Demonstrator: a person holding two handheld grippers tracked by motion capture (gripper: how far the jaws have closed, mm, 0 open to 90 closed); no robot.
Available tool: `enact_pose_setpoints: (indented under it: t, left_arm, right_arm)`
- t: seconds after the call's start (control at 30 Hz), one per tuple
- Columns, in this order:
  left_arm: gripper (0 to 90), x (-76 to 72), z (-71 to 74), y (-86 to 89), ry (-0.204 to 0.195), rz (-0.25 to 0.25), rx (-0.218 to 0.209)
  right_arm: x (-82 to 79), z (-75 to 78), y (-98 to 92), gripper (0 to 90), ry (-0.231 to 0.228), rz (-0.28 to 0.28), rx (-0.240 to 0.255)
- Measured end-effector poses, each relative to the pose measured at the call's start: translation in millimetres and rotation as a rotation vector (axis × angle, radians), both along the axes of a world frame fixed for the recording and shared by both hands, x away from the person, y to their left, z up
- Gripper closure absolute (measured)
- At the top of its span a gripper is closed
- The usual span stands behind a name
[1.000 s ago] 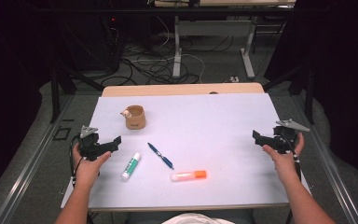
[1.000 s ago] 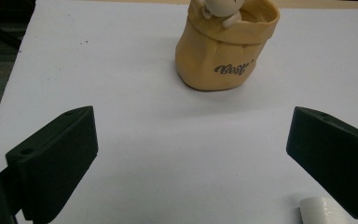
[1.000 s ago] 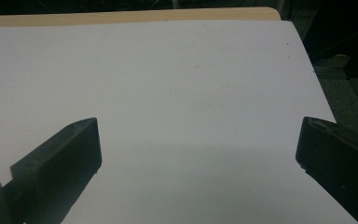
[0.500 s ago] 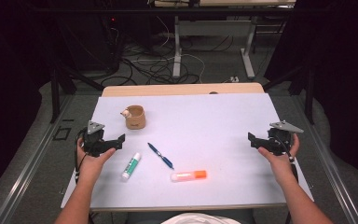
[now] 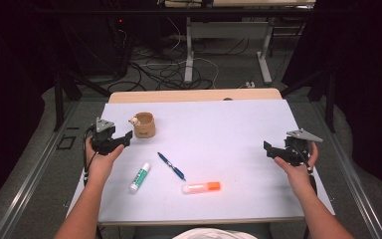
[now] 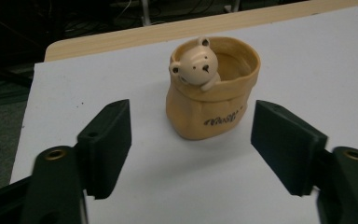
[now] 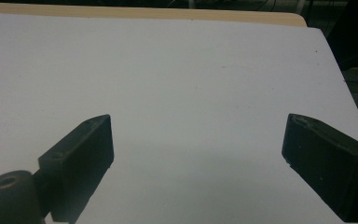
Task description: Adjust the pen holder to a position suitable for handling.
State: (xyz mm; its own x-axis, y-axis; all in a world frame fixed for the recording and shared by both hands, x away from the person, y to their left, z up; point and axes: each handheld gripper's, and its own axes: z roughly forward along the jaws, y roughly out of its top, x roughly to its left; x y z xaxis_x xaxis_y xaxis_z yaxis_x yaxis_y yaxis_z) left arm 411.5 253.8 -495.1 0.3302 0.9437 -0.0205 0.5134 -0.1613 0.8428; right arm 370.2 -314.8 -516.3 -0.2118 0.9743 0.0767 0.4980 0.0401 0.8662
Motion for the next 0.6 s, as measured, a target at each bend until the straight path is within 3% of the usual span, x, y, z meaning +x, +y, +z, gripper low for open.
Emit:
enact_pose_setpoints:
  t: [0.17, 0.23, 0.4, 0.47, 0.6]
  left_arm:
    - [35.8, 17.1, 6.3, 5.1, -0.004, 0.004, 0.009]
    - [37.4, 23.5, 8.1, 7.5, -0.024, 0.0, 0.003]
    - [37.5, 36.9, 10.8, 14.2, -0.036, 0.022, -0.013]
    - [40.0, 42.3, 10.4, 16.5, -0.023, 0.036, -0.003]
    - [46.5, 52.1, 4.7, 24.4, -0.013, 0.053, -0.028]
  right_arm:
    - [0.0, -0.7, -0.6, 14.5, -0.004, 0.003, 0.004]
    - [-0.2, -0.7, -0.1, 15.1, -0.024, 0.005, 0.007]
    - [-1.4, -0.5, 1.4, 15.2, -0.022, 0.029, 0.0]
    - [-1.7, -0.7, 3.3, 15.2, -0.023, 0.038, -0.006]
    - [-1.9, -0.6, 5.6, 15.7, -0.028, 0.045, -0.019]
